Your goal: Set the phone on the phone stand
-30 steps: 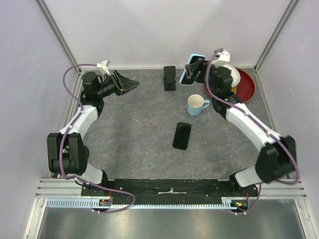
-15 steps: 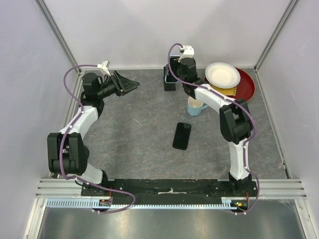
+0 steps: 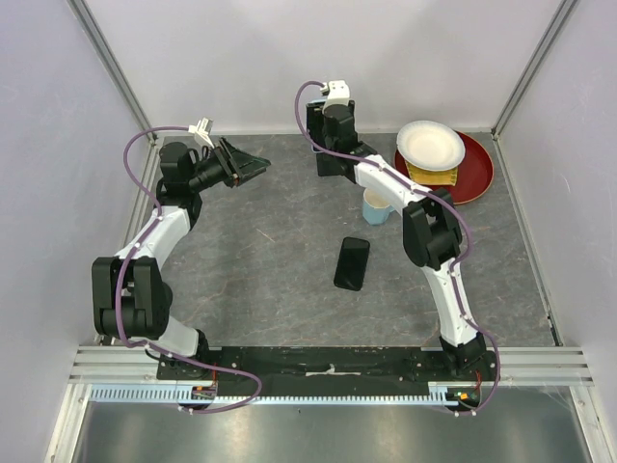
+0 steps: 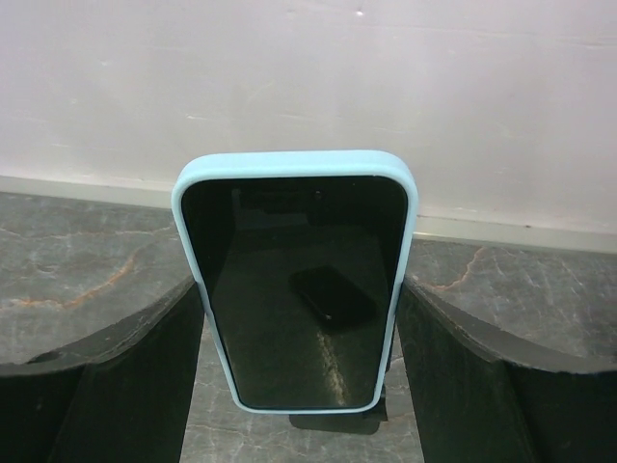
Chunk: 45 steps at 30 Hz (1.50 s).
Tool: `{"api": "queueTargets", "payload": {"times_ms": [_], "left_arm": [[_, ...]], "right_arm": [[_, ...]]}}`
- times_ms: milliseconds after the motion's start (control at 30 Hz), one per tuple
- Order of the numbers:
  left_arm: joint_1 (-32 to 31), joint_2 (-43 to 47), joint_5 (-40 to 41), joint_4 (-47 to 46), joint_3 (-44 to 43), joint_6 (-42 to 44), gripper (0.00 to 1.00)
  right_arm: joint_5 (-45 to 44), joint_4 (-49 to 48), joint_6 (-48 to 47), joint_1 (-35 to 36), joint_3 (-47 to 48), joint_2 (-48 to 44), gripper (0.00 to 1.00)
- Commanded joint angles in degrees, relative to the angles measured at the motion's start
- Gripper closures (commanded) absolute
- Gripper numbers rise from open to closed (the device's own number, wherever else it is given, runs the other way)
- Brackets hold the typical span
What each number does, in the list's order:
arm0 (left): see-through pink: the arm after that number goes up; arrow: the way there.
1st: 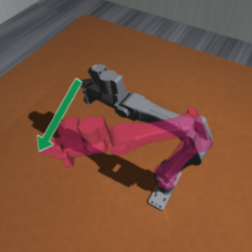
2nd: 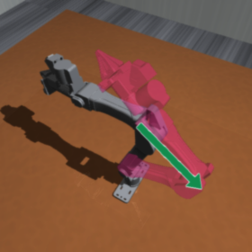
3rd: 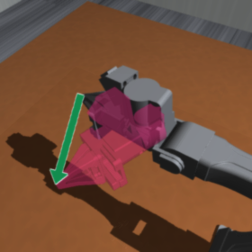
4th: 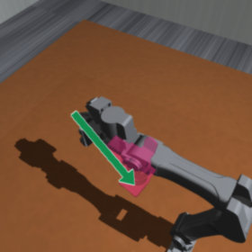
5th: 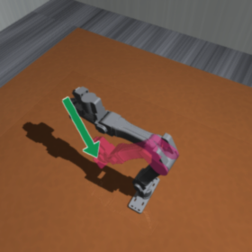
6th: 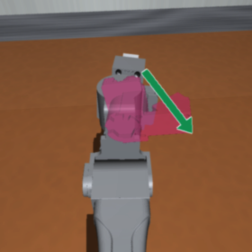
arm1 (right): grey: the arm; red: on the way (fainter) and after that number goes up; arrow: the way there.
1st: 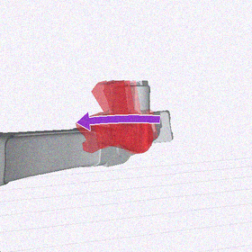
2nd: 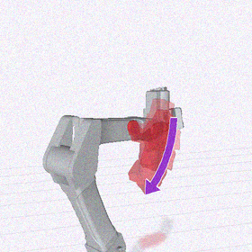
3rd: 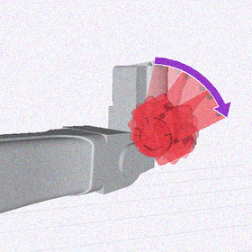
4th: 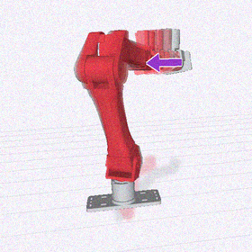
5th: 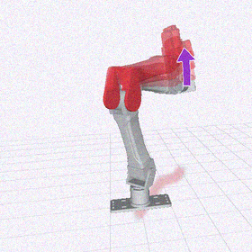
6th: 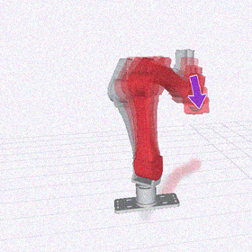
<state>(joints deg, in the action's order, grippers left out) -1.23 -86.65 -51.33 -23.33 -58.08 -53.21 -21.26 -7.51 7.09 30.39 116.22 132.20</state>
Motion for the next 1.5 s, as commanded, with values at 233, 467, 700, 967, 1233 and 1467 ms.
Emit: {"api": "queueTargets", "payload": {"times_ms": [233,467,700,967,1233,1467], "left_arm": [[0.4,0.4,-1.1,-3.2,0.5,-2.0,0.45],[0.4,0.2,-1.1,-3.4,0.6,-2.2,0.45],[0.4,0.3,-1.1,-3.5,0.6,-2.2,0.45],[0.4,0.4,-1.3,-3.6,0.6,-2.4,0.45],[0.4,0.5,-1.2,-4.0,0.8,-2.8,0.45],[0.4,0.6,-1.3,-4.3,0.9,-3.0,0.45]], "right_arm": [[-5.0,1.2,-3.5,0.2,7.3,3.4,1.00],[-4.8,1.2,-3.2,0.3,9.0,4.4,1.00],[-5.1,1.3,-2.1,0.2,8.9,4.8,1.00],[-5.5,1.2,-1.4,0.2,9.1,5.9,1.00],[-6.6,1.4,-1.3,0.2,9.7,7.0,1.00],[-6.2,1.6,-0.5,0.2,10.2,7.7,1.00]]}}
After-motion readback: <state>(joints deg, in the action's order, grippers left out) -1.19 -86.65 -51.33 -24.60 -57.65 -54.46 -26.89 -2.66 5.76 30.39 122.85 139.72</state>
